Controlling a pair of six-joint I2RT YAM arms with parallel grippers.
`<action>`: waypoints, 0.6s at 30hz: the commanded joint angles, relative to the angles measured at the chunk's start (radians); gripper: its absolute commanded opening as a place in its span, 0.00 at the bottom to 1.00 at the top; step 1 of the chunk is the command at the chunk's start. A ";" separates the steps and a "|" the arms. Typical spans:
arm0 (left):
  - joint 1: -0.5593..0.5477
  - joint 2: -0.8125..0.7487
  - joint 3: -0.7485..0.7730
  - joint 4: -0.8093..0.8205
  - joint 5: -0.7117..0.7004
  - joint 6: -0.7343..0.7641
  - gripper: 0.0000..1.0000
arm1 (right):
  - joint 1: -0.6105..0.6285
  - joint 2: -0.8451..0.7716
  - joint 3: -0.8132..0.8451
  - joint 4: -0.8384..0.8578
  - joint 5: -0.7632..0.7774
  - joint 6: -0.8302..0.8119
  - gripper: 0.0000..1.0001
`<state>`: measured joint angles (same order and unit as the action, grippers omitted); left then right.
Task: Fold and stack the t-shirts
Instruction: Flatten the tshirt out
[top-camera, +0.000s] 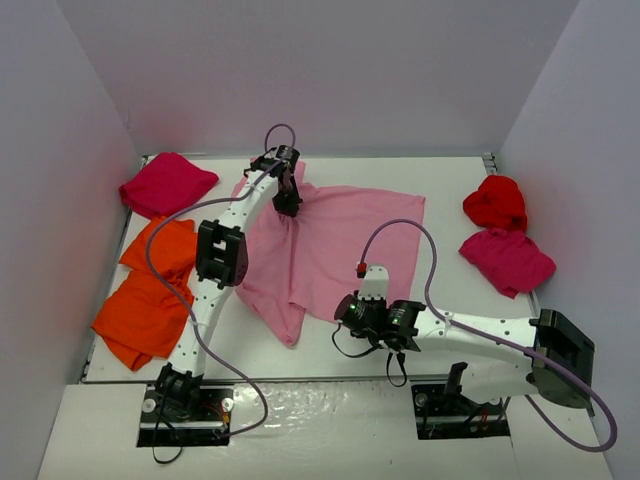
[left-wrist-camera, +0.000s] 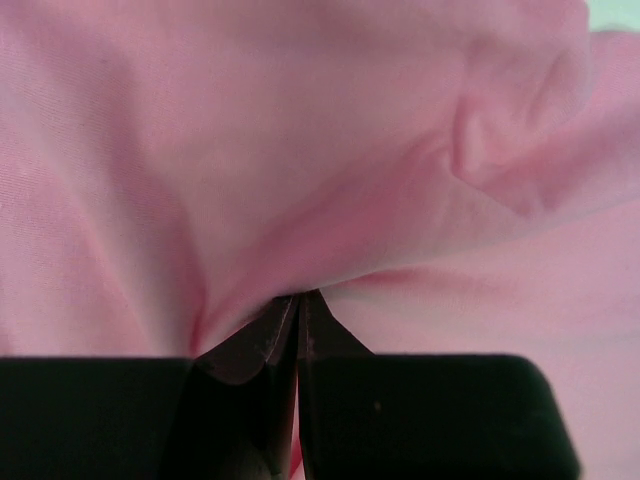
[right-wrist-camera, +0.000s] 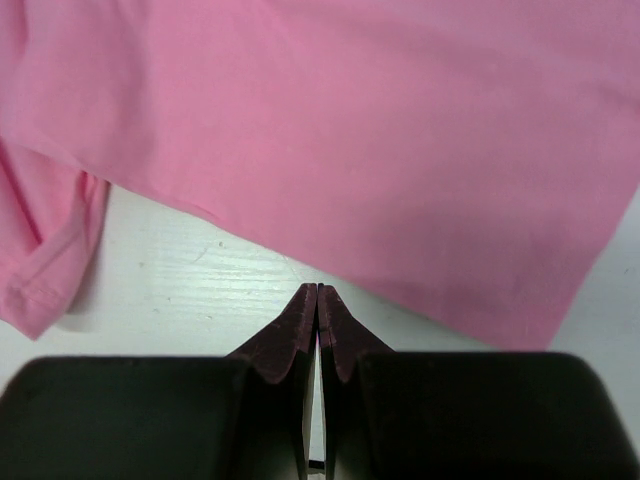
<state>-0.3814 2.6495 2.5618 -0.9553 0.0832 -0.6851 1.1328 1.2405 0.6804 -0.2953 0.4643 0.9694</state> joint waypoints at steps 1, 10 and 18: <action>0.040 -0.051 -0.027 -0.016 -0.064 0.082 0.00 | -0.005 0.041 0.011 -0.013 0.054 0.014 0.00; -0.020 -0.344 -0.383 0.257 0.003 0.172 0.00 | -0.004 0.030 -0.024 0.018 0.056 0.020 0.00; -0.078 -0.679 -0.559 0.287 -0.101 0.206 0.00 | -0.059 0.081 -0.016 0.049 0.096 -0.009 0.00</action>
<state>-0.4440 2.2563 2.0591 -0.7543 0.0301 -0.5045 1.1224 1.2974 0.6468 -0.2756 0.4817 0.9659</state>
